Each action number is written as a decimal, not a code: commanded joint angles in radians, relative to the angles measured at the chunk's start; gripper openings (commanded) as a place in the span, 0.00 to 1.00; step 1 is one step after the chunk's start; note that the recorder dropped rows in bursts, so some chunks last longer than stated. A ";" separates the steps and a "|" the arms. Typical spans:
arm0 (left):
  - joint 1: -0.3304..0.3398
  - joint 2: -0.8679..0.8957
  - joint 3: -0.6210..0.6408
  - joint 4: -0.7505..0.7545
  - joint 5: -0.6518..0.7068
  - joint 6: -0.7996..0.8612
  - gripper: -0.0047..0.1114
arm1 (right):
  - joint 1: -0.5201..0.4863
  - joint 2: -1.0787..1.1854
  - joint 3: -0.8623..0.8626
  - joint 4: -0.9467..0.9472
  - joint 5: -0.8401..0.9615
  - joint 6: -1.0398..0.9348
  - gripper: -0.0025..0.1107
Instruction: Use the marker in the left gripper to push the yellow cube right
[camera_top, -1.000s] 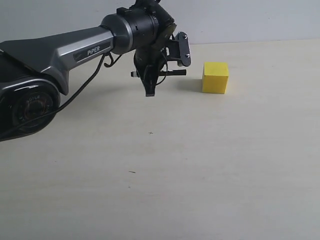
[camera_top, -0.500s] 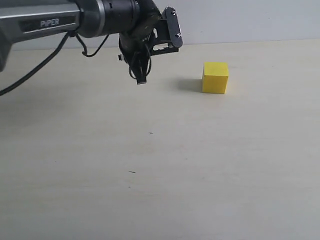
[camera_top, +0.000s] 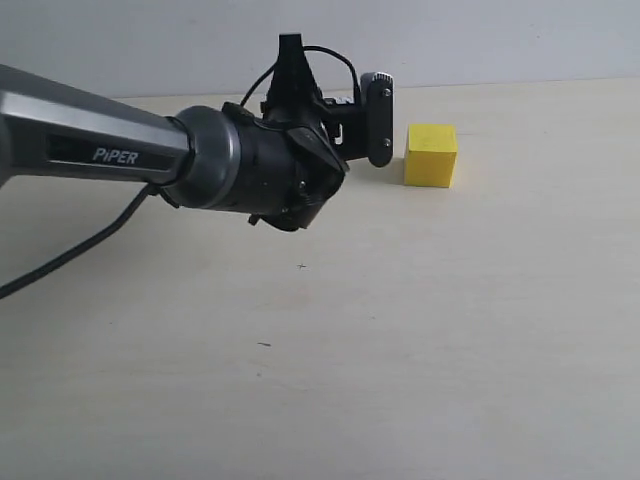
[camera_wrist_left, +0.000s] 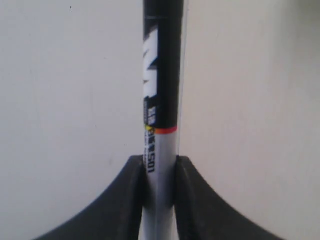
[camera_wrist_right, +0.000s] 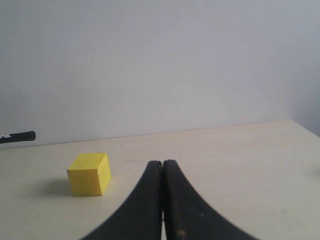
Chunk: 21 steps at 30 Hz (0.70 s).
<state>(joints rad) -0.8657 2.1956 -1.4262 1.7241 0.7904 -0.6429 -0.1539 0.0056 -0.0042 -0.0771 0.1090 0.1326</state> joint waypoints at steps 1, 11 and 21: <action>-0.025 0.023 -0.044 0.020 0.025 -0.001 0.04 | -0.003 -0.006 0.004 -0.003 -0.002 0.003 0.02; -0.023 0.194 -0.309 -0.222 0.106 0.421 0.04 | -0.003 -0.006 0.004 -0.003 -0.002 0.003 0.02; 0.030 0.224 -0.344 -0.307 0.007 0.438 0.04 | -0.003 -0.006 0.004 -0.003 -0.002 0.003 0.02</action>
<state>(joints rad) -0.8592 2.4248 -1.7641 1.4497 0.8151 -0.2131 -0.1539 0.0056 -0.0042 -0.0771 0.1090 0.1326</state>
